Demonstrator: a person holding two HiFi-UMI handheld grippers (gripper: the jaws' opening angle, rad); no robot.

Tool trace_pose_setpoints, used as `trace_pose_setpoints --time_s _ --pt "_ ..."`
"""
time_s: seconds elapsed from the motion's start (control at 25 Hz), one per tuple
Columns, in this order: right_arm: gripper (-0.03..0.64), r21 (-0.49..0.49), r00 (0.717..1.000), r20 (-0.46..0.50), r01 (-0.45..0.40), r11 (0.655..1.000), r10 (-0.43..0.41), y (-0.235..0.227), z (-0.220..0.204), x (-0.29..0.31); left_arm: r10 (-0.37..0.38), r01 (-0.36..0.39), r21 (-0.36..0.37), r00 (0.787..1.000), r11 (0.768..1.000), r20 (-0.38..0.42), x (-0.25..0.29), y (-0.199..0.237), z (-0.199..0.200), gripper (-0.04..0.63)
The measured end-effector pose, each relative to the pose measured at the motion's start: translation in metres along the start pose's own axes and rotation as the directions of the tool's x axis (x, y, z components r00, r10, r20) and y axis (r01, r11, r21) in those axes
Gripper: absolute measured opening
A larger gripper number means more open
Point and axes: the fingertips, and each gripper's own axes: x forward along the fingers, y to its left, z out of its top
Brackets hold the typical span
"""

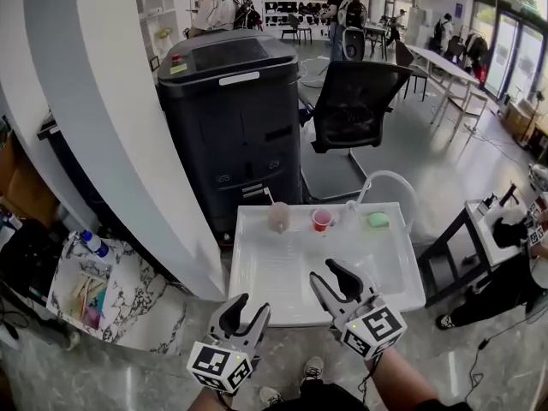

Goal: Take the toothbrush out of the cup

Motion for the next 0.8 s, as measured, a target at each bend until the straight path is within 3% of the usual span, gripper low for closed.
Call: trace_pose_setpoints --time_s 0.52,0.8 --pt "0.164 0.026 0.997 -0.005 -0.071 0.997 0.071 -0.075 -0.010 0.021 0.073 -0.073 0.004 0.997 0.997 0.002 0.083 -0.002 0.004 0.199" --pt "0.164 0.056 0.998 -0.008 -0.062 0.997 0.063 -0.105 -0.011 0.027 0.102 -0.102 -0.018 0.995 0.995 -0.007 0.116 0.013 0.005 0.199"
